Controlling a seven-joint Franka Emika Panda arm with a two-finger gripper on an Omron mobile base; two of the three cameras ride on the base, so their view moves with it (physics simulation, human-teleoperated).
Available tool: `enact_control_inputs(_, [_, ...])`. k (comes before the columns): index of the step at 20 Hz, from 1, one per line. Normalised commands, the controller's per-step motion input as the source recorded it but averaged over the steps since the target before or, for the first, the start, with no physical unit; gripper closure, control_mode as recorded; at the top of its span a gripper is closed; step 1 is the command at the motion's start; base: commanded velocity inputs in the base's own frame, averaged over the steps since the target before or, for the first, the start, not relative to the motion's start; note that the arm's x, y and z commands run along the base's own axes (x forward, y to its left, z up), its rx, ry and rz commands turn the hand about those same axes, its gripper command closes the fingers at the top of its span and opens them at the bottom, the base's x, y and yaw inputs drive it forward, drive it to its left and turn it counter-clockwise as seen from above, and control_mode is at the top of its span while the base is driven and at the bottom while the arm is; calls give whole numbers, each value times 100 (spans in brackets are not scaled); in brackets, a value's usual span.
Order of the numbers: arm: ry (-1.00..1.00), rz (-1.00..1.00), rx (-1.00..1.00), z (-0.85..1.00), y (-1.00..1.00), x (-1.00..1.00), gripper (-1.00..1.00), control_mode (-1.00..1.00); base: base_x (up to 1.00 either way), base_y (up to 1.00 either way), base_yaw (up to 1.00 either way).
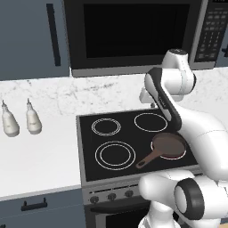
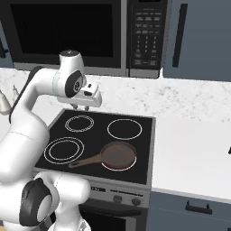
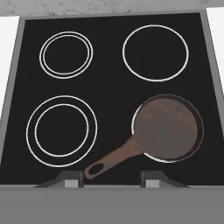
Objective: Turn off the front right burner of the stove.
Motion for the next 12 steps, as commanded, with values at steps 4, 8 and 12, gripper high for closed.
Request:
enact_control_inputs(4, [0, 0, 0, 0, 0, -12, -100, -100, 0, 0, 0])
enact_control_inputs(8, [0, 0, 0, 0, 0, -21, -100, -100, 0, 0, 0])
enact_control_inputs(12, [0, 0, 0, 0, 0, -5, -100, -100, 0, 0, 0])
